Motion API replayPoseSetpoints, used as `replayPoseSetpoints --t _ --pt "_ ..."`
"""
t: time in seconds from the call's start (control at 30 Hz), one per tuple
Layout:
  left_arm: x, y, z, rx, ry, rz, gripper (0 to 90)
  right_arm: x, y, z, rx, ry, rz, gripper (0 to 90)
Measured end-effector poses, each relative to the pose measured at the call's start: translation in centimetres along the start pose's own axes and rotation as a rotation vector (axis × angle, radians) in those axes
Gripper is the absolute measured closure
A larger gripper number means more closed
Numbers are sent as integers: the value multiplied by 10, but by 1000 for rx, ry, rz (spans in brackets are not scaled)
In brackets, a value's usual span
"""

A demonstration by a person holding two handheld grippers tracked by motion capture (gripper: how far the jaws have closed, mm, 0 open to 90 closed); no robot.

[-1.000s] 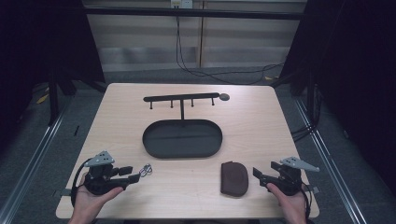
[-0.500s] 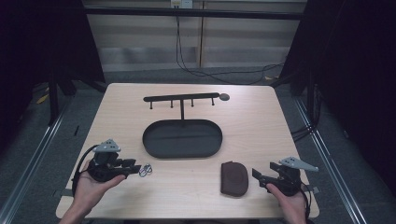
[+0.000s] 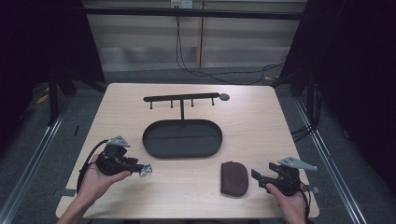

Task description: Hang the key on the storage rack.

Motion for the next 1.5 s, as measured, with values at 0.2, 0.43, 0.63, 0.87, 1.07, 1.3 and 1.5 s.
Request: replayPoseSetpoints --t 0.2,0.43,0.63,0.87,1.07,1.3,1.5 --pt "6 -9 2 58 49 43 540 0 -2 -1 9 -1 4 182" --pt "6 -13 8 132 45 43 516 2 -3 -1 21 4 14 182" --pt "6 -19 13 177 57 11 540 2 -3 -1 26 6 17 182" --pt "5 -25 18 248 44 2 580 2 -3 -2 28 4 21 181" --pt "8 -31 20 303 50 -10 620 2 -4 -2 38 10 22 180" --pt "15 -35 22 341 50 -7 631 2 -5 -2 43 7 23 180" --pt "13 -43 25 384 48 -3 627 3 -5 -3 44 10 25 179"
Point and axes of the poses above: each handheld gripper's, and its own axes: y roughly backward along the jaws, z roughly out of its top, x roughly to its left, the point moved 7 cm from there along -y, roughly forward along the jaws, and after that the axes turned 8 degrees about x, right-handed, at the moved point
